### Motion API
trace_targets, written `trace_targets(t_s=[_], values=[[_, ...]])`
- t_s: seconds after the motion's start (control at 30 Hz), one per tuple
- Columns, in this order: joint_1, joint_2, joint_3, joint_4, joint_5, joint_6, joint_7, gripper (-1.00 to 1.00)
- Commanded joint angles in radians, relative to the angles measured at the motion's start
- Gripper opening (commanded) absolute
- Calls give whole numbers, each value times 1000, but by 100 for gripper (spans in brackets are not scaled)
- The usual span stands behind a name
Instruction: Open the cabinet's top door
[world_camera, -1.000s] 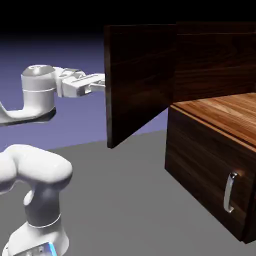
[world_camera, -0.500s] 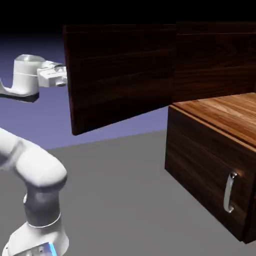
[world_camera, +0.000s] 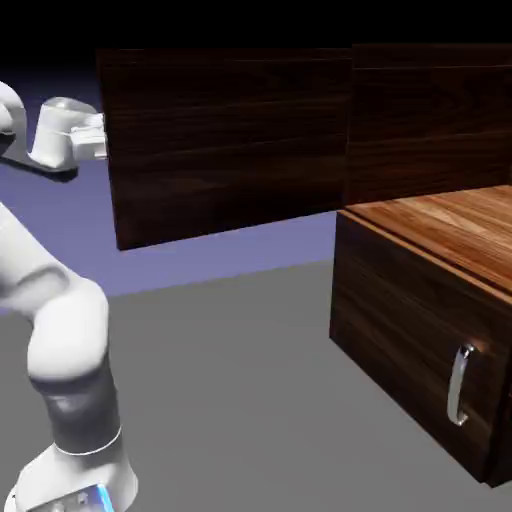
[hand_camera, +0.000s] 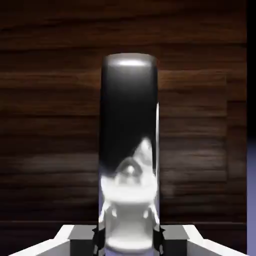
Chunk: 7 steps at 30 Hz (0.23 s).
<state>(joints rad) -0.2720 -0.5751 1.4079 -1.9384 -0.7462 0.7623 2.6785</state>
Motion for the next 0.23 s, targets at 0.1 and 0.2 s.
trace_targets(t_s=[0.1, 0.2], values=[[-121, -129, 48, 16, 68, 53, -94, -100], [-168, -238, 37, -2, 118, 112, -171, -100]])
